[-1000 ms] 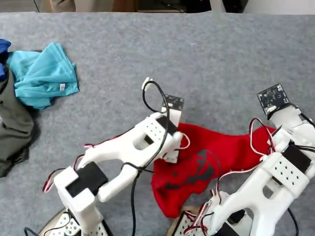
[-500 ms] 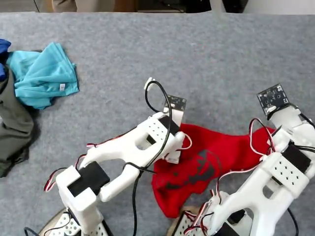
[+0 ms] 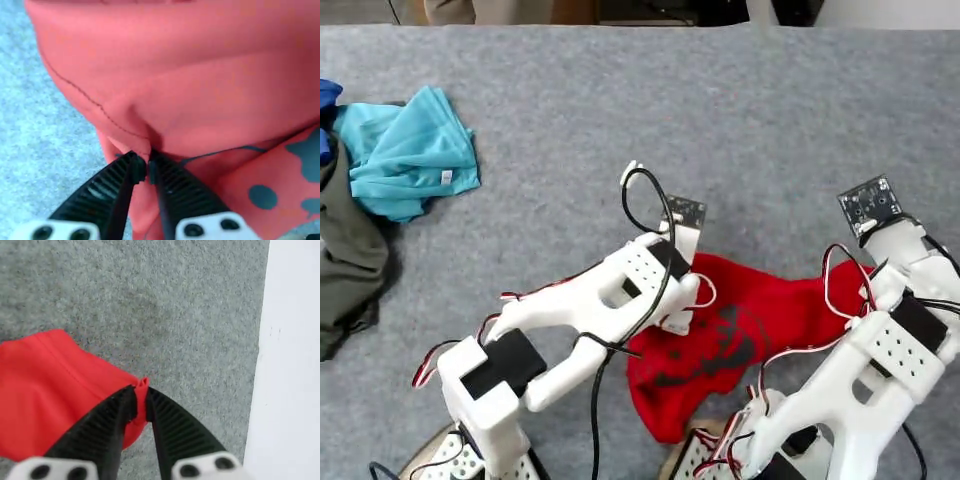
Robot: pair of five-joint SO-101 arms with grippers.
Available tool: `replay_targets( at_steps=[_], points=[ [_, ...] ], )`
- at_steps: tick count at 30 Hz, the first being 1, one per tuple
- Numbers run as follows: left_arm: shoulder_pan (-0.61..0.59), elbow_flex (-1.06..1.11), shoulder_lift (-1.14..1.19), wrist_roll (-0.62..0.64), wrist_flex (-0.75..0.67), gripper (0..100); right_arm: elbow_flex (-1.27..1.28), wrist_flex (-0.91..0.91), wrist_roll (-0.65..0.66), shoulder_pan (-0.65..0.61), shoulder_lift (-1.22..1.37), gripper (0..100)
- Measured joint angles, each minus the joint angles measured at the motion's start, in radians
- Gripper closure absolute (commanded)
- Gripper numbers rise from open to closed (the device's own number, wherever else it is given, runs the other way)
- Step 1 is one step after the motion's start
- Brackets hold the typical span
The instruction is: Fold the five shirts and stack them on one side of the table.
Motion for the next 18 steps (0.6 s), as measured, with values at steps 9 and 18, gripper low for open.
replay_targets(
  at_steps=[9, 18],
  points=[
    [-0.048, -0.037, 0.002, 0.000, -0.005, 98, 0.000, 0.000, 0.000, 0.000, 0.000, 99.3],
    [-0.276, -0.324, 0.003, -0.072, 0.167, 98, -0.057, 0.084, -0.091, -0.037, -0.094, 99.2]
  ],
)
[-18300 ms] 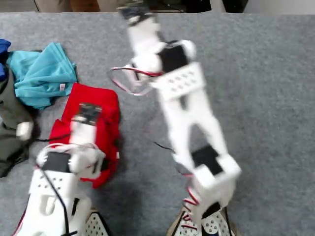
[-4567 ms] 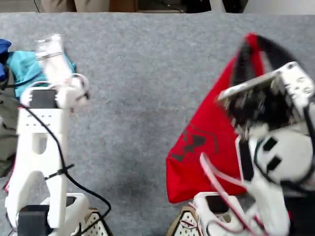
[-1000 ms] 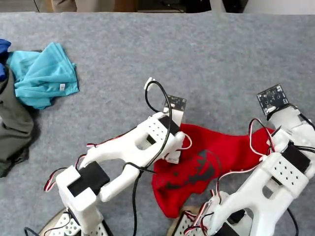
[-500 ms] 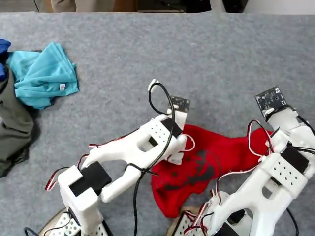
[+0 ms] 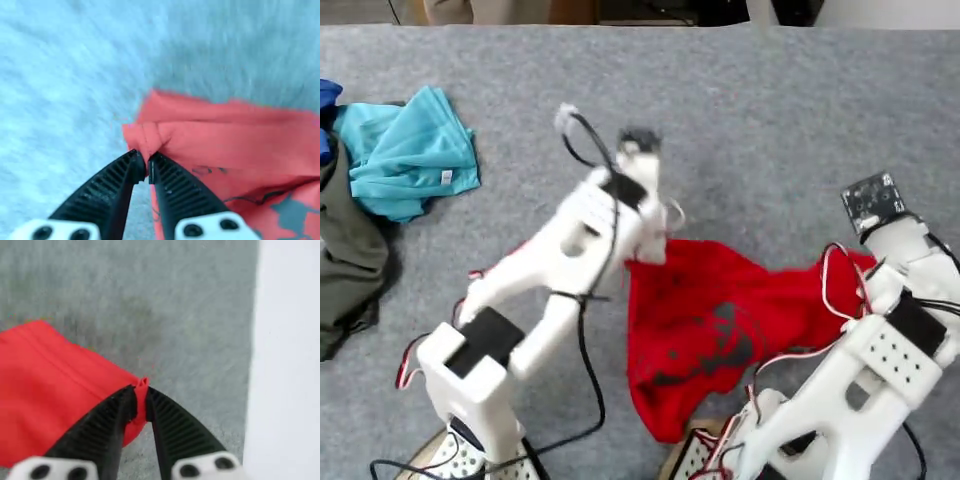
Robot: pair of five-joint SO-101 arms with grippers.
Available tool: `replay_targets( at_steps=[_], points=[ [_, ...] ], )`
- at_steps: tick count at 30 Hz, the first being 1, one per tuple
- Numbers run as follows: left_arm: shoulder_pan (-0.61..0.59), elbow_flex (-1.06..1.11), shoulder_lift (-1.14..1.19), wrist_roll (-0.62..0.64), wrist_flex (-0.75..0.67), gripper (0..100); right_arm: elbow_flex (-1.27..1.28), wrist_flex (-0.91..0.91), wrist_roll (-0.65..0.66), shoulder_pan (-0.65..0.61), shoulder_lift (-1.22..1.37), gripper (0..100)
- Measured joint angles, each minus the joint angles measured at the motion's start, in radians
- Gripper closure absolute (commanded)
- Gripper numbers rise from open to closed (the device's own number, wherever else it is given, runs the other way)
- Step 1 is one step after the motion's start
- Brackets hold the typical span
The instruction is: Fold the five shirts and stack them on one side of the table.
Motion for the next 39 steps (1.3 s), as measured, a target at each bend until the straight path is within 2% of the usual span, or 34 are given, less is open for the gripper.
replay_targets(
  at_steps=[7, 10, 15, 20, 25, 29, 39],
  points=[
    [-0.147, -0.514, 0.000, -0.074, 0.319, 98, -0.362, 0.204, -0.224, -0.117, -0.112, 99.2],
    [-0.192, -0.758, 0.000, -0.091, 0.440, 98, -0.540, 0.285, -0.256, -0.173, -0.117, 99.2],
    [-0.293, -0.961, -0.018, -0.129, 0.488, 98, -0.793, 0.331, -0.316, -0.213, -0.123, 99.3],
    [-0.381, -0.999, -0.178, -0.172, 0.489, 98, -0.953, 0.330, -0.388, -0.221, -0.138, 99.3],
    [-0.399, -0.971, -0.381, -0.181, 0.489, 98, -1.085, 0.310, -0.474, -0.221, -0.147, 99.3],
    [-0.400, -0.864, -0.555, -0.192, 0.489, 98, -1.209, 0.310, -0.512, -0.221, -0.150, 99.3],
    [-0.404, -0.529, -0.970, -0.249, 0.489, 98, -1.452, 0.367, -0.516, -0.221, -0.152, 99.3]
  ],
)
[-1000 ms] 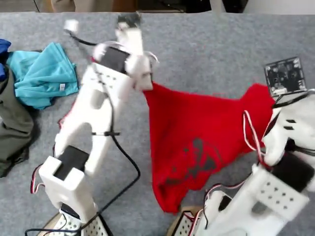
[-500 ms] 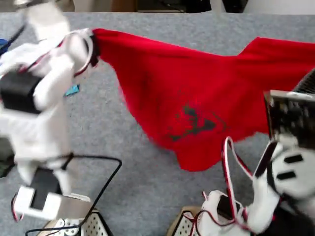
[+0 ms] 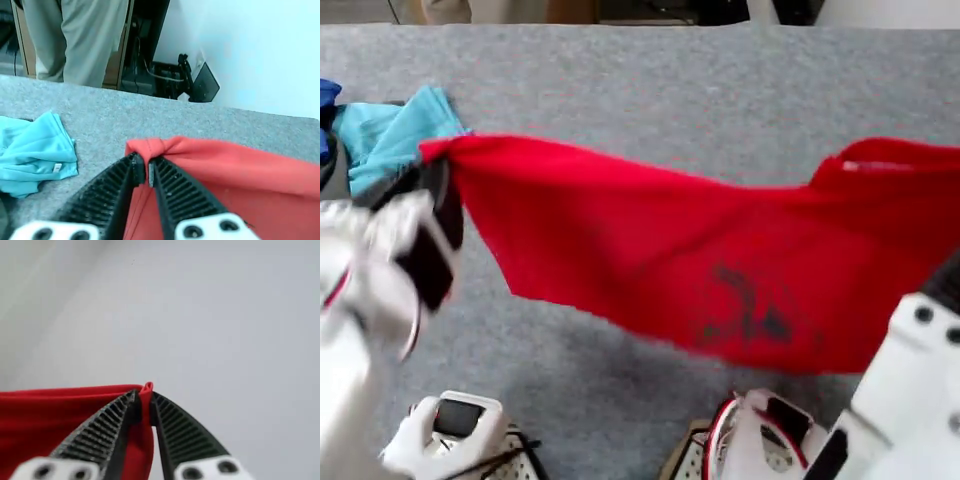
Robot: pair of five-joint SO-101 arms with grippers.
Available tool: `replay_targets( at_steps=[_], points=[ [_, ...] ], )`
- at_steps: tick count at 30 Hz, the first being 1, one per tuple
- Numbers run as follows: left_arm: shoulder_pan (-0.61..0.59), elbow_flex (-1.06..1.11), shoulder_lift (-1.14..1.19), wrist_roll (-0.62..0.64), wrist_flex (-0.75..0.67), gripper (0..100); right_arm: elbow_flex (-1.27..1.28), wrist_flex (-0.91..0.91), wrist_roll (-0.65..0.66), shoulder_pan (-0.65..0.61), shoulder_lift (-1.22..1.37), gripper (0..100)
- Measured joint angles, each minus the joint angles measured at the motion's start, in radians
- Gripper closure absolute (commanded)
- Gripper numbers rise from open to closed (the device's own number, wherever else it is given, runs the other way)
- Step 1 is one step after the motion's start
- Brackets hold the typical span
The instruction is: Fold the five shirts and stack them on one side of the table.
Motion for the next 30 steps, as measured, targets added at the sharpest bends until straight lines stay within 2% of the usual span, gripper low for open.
replay_targets(
  at_steps=[7, 13, 17, 23, 30],
  points=[
    [-0.002, 0.198, -0.147, -0.012, 0.000, 98, -0.021, 0.078, 0.000, 0.000, -0.002, 99.3],
    [-0.002, 0.430, -0.152, -0.014, -0.035, 98, 0.172, 0.043, 0.000, -0.043, -0.002, 99.3],
    [-0.002, 0.621, -0.127, -0.014, -0.189, 98, 0.407, -0.048, 0.023, -0.135, 0.000, 99.3],
    [-0.002, 0.947, -0.002, -0.014, -0.539, 98, 0.784, -0.249, 0.057, -0.259, 0.014, 99.3],
    [-0.066, 0.999, 0.229, -0.014, -0.867, 98, 0.996, -0.508, 0.072, -0.302, 0.178, 99.3]
  ],
)
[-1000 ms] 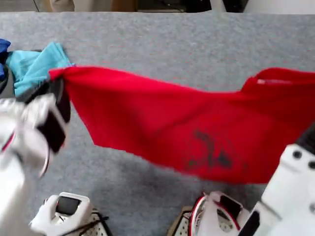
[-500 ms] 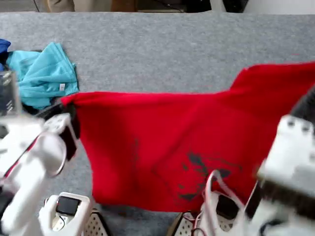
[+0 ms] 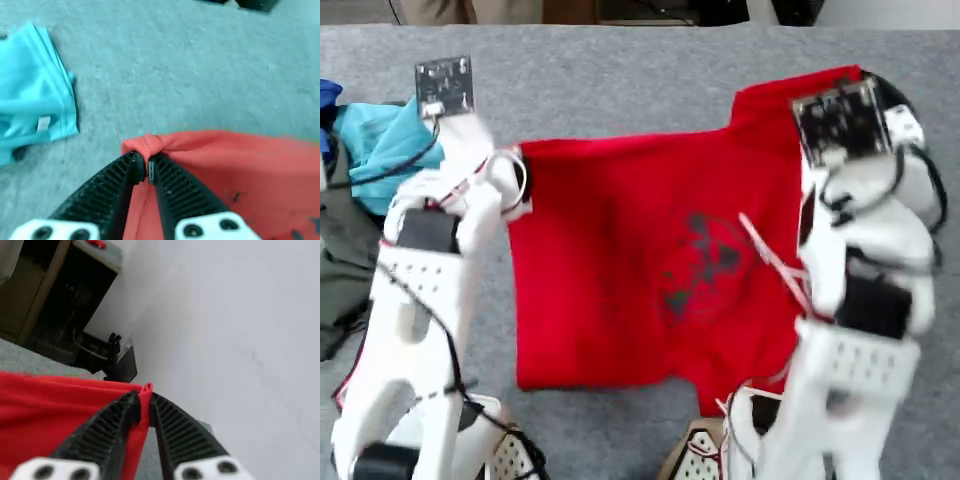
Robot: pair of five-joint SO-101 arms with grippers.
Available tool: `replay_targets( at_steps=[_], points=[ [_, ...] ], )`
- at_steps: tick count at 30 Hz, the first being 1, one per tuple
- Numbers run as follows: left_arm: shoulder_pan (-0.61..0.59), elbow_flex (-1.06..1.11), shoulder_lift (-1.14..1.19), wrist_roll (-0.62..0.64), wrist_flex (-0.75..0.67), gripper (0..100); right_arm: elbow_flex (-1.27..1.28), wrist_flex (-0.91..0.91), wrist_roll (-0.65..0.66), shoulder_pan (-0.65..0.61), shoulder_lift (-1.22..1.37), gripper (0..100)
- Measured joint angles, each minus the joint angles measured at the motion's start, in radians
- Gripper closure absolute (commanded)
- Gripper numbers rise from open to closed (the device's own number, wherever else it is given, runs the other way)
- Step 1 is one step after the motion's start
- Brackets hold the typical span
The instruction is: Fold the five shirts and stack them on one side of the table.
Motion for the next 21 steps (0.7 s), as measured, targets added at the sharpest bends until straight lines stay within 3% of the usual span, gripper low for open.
replay_targets(
  at_steps=[3, 8, 16, 21],
  points=[
    [-0.023, -0.041, 0.133, 0.000, -0.087, 98, 0.000, -0.104, 0.000, -0.002, 0.132, 99.3],
    [-0.031, -0.221, 0.367, 0.000, -0.117, 98, -0.084, -0.166, -0.002, -0.006, 0.379, 99.3],
    [-0.031, -0.580, 0.680, 0.000, -0.110, 98, -0.405, -0.170, -0.002, -0.048, 0.713, 99.4],
    [-0.037, -0.836, 0.824, 0.000, 0.000, 98, -0.632, -0.114, -0.002, -0.089, 0.859, 99.4]
  ],
)
